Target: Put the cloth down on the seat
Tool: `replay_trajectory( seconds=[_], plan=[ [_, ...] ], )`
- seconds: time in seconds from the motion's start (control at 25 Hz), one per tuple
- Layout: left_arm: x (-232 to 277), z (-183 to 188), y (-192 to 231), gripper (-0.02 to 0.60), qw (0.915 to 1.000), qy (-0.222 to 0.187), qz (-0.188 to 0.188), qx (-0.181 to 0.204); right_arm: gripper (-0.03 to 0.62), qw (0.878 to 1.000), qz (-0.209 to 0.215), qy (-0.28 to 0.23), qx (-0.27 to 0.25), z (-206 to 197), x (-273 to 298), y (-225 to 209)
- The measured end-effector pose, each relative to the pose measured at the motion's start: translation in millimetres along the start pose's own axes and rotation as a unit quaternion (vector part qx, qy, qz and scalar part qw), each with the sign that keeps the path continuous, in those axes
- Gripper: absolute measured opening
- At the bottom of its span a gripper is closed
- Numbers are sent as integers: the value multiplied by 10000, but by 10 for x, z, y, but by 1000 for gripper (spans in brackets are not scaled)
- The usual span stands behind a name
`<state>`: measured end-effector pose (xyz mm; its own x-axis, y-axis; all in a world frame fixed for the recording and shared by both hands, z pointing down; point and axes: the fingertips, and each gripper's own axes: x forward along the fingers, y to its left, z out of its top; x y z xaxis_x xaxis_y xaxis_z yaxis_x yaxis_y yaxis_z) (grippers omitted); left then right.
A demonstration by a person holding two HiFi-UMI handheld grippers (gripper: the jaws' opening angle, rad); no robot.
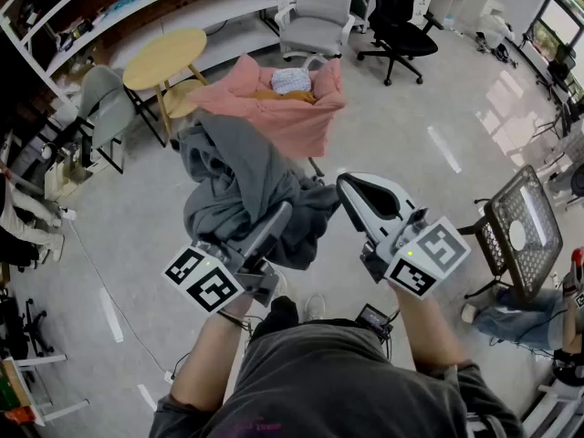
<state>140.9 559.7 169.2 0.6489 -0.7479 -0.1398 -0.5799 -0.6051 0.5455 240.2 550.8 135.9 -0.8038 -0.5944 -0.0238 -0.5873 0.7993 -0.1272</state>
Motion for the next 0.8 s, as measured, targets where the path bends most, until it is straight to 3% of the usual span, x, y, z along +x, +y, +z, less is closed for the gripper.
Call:
replay_trajectory(
  seconds=[0.44, 0.8],
  plan=[
    [-88, -14, 87, 310, 9997, 53, 183, 129, 15, 9995, -107, 3, 282, -114, 0, -107],
    [-99, 262, 633, 310, 9993, 36, 367, 23, 17, 9988, -159, 122, 441, -198, 392, -290]
  ],
)
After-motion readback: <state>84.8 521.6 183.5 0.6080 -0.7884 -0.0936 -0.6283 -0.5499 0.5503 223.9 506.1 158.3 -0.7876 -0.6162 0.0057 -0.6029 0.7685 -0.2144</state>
